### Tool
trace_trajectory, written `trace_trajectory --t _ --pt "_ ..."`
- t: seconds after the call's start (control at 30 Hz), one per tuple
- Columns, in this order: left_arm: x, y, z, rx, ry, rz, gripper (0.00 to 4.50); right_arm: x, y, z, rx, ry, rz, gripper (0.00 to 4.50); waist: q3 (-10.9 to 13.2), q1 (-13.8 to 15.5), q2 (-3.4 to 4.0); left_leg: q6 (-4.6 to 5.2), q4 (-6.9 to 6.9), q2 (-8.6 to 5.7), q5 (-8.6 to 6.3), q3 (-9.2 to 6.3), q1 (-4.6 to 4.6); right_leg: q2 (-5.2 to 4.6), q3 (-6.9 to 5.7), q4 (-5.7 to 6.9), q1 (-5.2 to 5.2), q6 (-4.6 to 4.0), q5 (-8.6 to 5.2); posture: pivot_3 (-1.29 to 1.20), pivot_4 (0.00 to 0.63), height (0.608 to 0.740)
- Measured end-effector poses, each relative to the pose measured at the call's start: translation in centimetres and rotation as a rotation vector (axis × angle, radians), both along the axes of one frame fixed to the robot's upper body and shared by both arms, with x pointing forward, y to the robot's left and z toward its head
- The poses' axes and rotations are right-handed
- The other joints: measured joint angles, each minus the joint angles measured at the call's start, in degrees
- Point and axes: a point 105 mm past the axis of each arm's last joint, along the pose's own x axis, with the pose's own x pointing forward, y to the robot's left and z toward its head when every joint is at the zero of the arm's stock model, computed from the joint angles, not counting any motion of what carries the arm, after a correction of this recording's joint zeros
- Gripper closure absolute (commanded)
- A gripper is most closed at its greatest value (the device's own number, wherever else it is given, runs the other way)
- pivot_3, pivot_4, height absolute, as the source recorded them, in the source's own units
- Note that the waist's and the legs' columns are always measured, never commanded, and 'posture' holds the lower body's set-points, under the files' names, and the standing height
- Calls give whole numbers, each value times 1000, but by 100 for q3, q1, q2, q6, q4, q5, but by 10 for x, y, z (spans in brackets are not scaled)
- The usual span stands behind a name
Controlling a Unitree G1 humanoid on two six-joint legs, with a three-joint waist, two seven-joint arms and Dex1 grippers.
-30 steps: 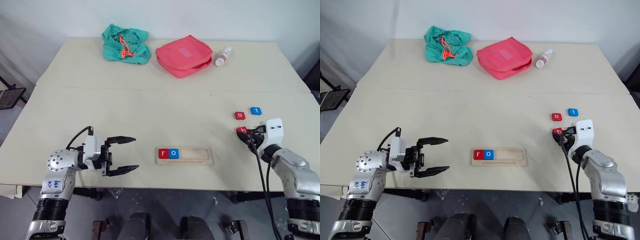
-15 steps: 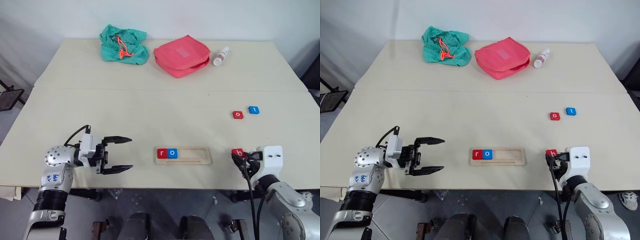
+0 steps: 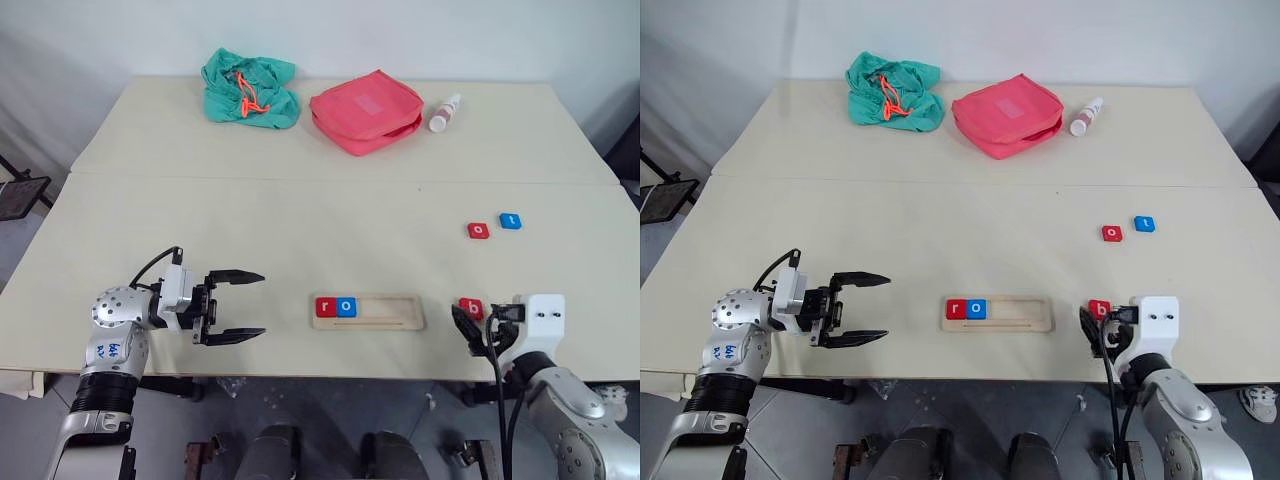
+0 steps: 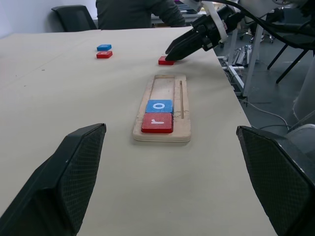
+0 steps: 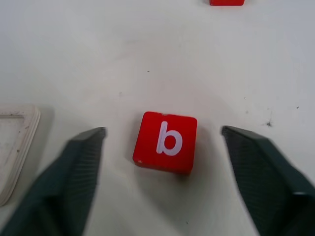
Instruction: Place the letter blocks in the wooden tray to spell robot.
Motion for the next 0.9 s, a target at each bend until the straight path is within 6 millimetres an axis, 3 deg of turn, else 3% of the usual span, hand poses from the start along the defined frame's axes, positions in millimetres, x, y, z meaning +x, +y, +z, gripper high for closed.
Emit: trace_trajectory --t 0.13,0.3,0.43,0.67,0.9 --pt "0 0 1 0 -2 -2 0 -1 1 2 -15 -16 67 12 0 -1 0 0 0 0 0 1 0 0 1 0 0 0 0 0 150 740" --pt "-1 -2 3 -1 -15 -11 0 0 -16 22 -198 -18 307 12 1 9 -1 5 2 0 -1 6 1 0 1 -9 5 0 0 0 150 740" --pt "-1 -3 3 -6 -12 -13 0 0 -19 22 -295 49 535 12 2 7 -2 5 2 2 -1 10 1 0 -2 -10 6 0 0 0 150 740" --pt "-5 -4 1 -14 -8 -13 0 24 -30 43 -475 95 767 12 3 -1 -3 5 6 5 -1 11 0 -1 -8 -19 10 0 0 0 150 740" --pt "-14 -3 -2 -25 -7 8 0 41 -32 31 -586 214 937 12 5 20 -6 5 10 3 -1 -1 -8 -5 -20 -24 13 0 0 0 150 740"
